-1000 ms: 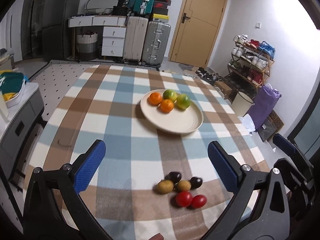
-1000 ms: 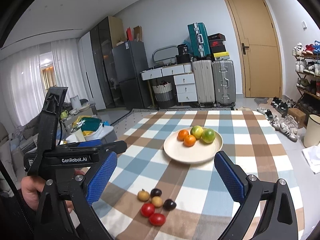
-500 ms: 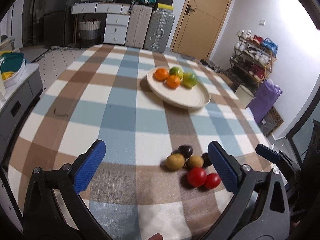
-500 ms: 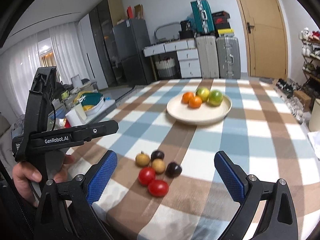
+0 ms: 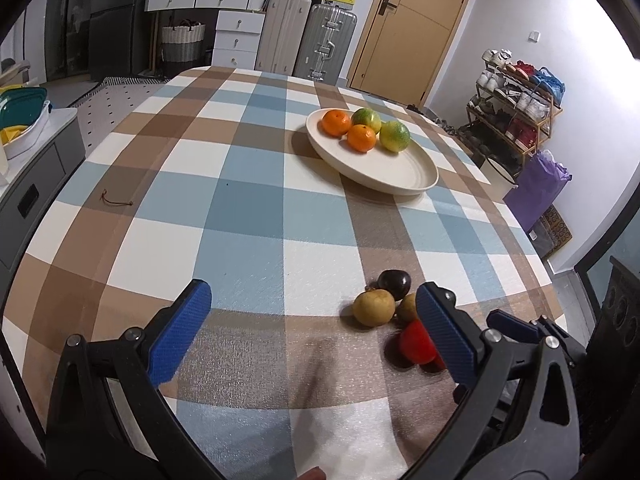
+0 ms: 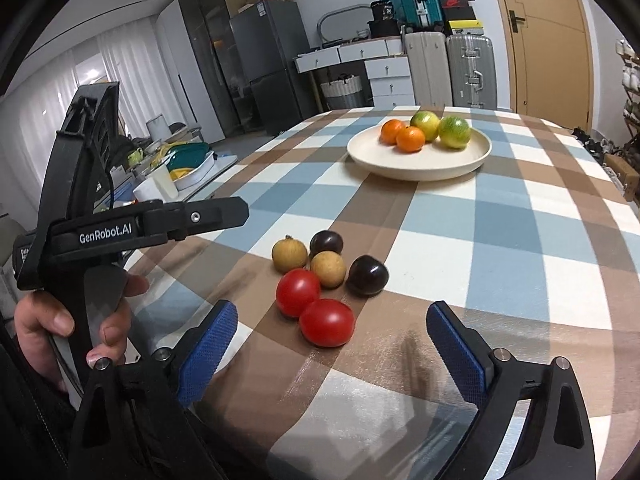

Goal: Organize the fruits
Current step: 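Lower the right tool onto a red tomato and close on it, then lift the tomato with the right tool while the left tool grasps the other red tomato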

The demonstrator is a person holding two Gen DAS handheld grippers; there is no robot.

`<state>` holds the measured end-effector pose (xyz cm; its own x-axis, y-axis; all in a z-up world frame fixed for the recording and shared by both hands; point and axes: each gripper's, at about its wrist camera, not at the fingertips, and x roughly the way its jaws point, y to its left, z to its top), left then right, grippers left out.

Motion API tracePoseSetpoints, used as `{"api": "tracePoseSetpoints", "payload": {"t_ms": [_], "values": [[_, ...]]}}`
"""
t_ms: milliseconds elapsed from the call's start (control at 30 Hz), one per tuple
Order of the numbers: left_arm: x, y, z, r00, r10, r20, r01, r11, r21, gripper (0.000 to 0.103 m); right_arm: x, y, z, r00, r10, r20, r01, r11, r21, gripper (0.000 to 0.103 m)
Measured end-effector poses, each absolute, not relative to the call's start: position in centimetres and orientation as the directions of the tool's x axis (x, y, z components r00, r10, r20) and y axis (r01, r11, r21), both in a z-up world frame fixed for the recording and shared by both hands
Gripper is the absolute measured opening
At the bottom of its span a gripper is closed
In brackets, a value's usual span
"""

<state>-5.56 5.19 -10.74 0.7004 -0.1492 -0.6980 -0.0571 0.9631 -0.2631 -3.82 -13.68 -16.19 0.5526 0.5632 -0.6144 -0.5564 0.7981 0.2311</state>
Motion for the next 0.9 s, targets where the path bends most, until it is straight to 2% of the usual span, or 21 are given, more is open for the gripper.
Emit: {"api": "tracePoseSetpoints", "payload": {"t_ms": [67, 267, 367, 433, 467, 533, 900], "values": [[-5.4, 5.4, -10.9, 0.696, -0.15, -0.703, -0.059, 0.963, -0.265, 0.102, -3.7, -13.6, -16.6, 0.545, 0.565, -0.62, -0.556, 0.796, 0.237, 0.093], [-5.4, 5.7, -11.0, 0.694, -0.141, -0.706, -0.067, 0.964, -0.258, 0.102, -3.1, -13.5, -17.3, 0.53, 0.576, -0.622, -0.552, 0.791, 0.263, 0.076], [-5.4, 5.7, -11.0, 0.693, -0.141, -0.707, -0.068, 0.964, -0.258, 0.102, -3.3, -12.9, -17.6, 0.525, 0.568, -0.634, -0.566, 0.789, 0.238, 0.059], [-5.4, 5.6, -11.0, 0.694, -0.142, -0.706, -0.064, 0.964, -0.256, 0.102, -3.5, -12.6, -17.6, 0.516, 0.568, -0.641, -0.584, 0.781, 0.222, 0.053], [-5.4, 5.6, -11.0, 0.695, -0.143, -0.705, -0.061, 0.965, -0.256, 0.102, -3.5, -12.4, -17.6, 0.505, 0.573, -0.646, -0.594, 0.773, 0.221, 0.043], [-5.5, 5.4, -10.9, 0.695, -0.146, -0.704, -0.054, 0.966, -0.254, 0.102, -3.5, -12.4, -17.6, 0.506, 0.567, -0.65, -0.593, 0.776, 0.214, 0.033], [-5.6, 4.4, -11.5, 0.656, -0.211, -0.725, -0.016, 0.956, -0.293, 0.102, -3.7, -13.9, -17.3, 0.498, 0.608, -0.619, -0.59, 0.76, 0.272, 0.032]]}}
